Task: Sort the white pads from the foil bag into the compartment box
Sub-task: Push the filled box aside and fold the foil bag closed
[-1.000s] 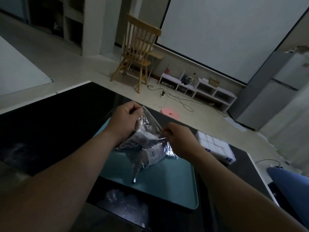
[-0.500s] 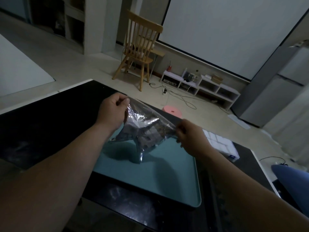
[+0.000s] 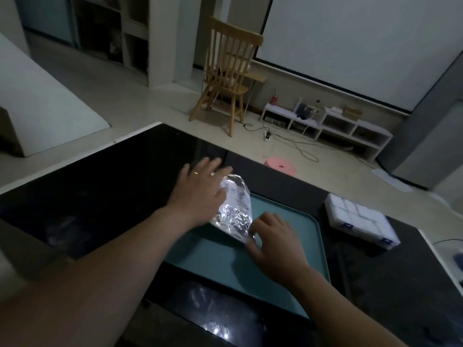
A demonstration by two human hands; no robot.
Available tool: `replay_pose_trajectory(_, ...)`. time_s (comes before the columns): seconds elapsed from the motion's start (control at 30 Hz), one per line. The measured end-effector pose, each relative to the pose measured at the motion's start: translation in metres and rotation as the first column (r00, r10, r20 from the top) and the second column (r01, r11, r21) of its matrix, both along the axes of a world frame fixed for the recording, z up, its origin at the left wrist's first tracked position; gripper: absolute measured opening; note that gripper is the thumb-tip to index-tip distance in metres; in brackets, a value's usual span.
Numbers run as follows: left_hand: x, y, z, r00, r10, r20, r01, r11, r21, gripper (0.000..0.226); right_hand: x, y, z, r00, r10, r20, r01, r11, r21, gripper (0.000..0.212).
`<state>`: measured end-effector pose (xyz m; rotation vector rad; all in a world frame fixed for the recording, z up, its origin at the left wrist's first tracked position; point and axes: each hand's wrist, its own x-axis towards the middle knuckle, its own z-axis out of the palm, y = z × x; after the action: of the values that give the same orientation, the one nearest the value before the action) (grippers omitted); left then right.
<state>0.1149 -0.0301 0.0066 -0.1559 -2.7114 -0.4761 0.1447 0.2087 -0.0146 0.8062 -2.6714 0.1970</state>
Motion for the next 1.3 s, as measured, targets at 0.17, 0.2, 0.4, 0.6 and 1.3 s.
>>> replay_pose_trajectory(0.17, -0.018, 0.013, -0.025, 0.952, -0.041, 0.303, 0.080, 0.990, -0.117, 0.057, -0.036, -0.037, 0.006, 0.997, -0.034, 0.071, 0.043, 0.992, -0.120, 0.044)
replay_pose_trajectory(0.2, -0.019, 0.010, -0.030, 0.942, -0.020, 0.336, 0.066, 0.990, -0.125, 0.058, -0.044, -0.044, 0.003, 0.984, -0.049, 0.169, 0.065, 0.994, -0.087, 0.053)
replay_pose_trajectory(0.4, -0.013, -0.003, -0.045, 0.881, 0.129, 0.454, -0.055, 0.983, -0.174, 0.064, -0.055, -0.063, -0.027, 0.939, -0.063, 0.339, 0.044, 0.997, 0.063, 0.062)
replay_pose_trajectory(0.6, 0.003, 0.001, -0.034, 0.963, 0.108, 0.245, -0.059, 0.979, -0.197, 0.076, -0.046, -0.054, -0.014, 0.965, -0.080, 0.250, 0.093, 0.995, -0.041, 0.065)
replay_pose_trajectory(1.3, -0.023, 0.057, 0.023, 0.647, -0.286, 0.707, 0.614, 0.745, -0.260, 0.080, -0.045, 0.027, 0.001, 0.806, -0.058, 0.589, 0.036, 0.998, 0.049, 0.065)
